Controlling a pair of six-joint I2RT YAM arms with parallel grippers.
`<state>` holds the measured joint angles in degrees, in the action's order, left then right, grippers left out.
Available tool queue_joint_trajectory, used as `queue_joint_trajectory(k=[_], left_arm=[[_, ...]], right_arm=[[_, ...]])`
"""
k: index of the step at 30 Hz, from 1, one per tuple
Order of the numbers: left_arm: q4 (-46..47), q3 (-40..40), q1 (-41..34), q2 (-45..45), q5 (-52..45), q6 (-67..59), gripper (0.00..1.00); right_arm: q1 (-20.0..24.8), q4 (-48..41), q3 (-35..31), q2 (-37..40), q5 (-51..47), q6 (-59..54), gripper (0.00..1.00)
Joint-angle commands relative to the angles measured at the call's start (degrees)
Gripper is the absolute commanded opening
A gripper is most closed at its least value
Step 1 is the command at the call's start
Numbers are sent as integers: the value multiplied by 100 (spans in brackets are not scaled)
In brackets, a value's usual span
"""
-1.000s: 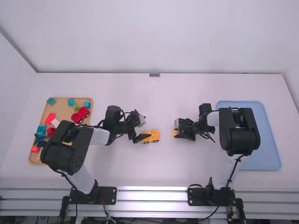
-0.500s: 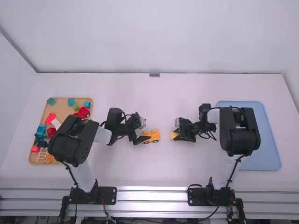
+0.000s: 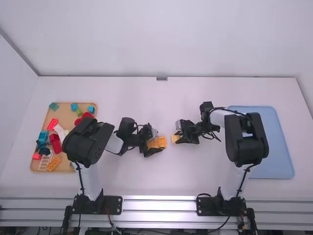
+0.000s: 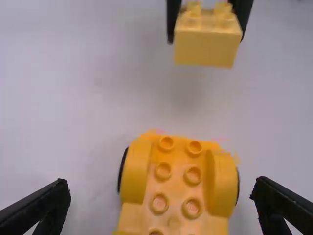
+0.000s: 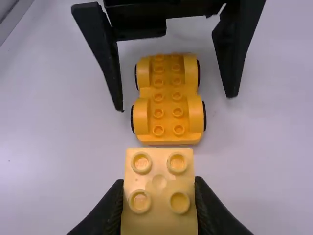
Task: Assemble lego blocks to make yellow taxi
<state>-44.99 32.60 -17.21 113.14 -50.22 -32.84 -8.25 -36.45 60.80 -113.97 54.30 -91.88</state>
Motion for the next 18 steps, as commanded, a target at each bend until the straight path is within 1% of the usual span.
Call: queue_joint_trajectory(k=[1, 5, 7, 10, 13, 15, 18], left_arm=[[-87, -116, 48, -92, -328, 46, 99], [-76, -372, 57, -151, 177, -334, 99], [-111, -538, 37, -151, 278, -664, 99], [-197, -649, 42, -151, 306, -811, 100], [-243, -673, 96, -151, 337, -813, 96], [-101, -588, 114, -151, 339, -815, 87], [149, -415, 79, -151, 310, -815, 87]], right_arm=[[0, -28, 116, 149, 76, 31, 13], [0, -44, 116, 149, 76, 31, 13], [4, -44, 118, 149, 76, 33, 13], [-4, -46, 118, 149, 83, 31, 13], [-7, -46, 118, 149, 85, 35, 13], [-7, -44, 118, 149, 98, 35, 13], [-7, -44, 118, 149, 101, 33, 13]])
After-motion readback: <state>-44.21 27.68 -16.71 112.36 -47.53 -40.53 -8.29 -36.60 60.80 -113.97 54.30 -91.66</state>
